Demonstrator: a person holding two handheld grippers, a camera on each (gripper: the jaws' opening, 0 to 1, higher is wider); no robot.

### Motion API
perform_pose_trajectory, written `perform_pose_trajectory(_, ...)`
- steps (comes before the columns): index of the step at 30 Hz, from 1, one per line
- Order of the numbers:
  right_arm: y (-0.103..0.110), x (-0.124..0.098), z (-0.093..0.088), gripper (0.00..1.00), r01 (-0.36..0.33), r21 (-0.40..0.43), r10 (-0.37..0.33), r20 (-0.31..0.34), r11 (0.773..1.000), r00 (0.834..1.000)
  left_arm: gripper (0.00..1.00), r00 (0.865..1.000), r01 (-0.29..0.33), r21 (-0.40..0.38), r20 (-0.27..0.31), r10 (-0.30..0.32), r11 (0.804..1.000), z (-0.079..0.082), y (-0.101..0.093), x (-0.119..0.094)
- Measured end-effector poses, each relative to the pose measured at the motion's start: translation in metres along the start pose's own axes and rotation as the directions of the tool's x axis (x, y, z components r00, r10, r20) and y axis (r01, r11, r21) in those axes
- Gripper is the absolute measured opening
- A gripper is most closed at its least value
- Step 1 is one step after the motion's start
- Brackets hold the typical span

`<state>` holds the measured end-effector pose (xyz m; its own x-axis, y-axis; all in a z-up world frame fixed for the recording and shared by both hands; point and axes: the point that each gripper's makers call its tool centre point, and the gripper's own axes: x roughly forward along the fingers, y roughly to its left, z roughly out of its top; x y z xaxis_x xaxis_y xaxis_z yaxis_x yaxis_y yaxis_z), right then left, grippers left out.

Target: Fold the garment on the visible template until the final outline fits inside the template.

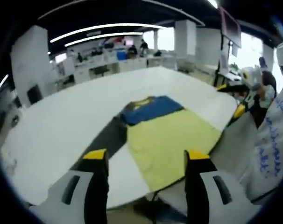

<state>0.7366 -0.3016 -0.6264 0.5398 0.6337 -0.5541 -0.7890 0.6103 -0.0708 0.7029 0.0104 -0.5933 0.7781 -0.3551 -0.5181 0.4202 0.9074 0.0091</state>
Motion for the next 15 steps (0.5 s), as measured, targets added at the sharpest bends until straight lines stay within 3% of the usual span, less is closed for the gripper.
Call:
perform_pose_trajectory(4, 0.001, 0.0, -0.001, 1.0, -0.007, -0.01, 0.007, -0.004, 1.0, 1.0, 0.55, 1.0, -0.022, -0.022, -0.005, 0.022, 1.0, -0.007, 0.014, 0.001)
perform_pose_trajectory(9, 0.0, 0.001, 0.003, 1.0, -0.006, -0.025, 0.006, -0.001, 1.0, 1.0, 0.44, 0.996, -0.089, -0.073, -0.023, 0.087, 0.993, -0.025, 0.039, 0.005)
perform_pose_trajectory(15, -0.001, 0.0, 0.005, 1.0, -0.004, -0.032, 0.004, 0.0, 0.999, 1.0, 0.39, 0.99, -0.126, -0.049, -0.062, 0.123, 0.991, -0.041, 0.056, 0.009)
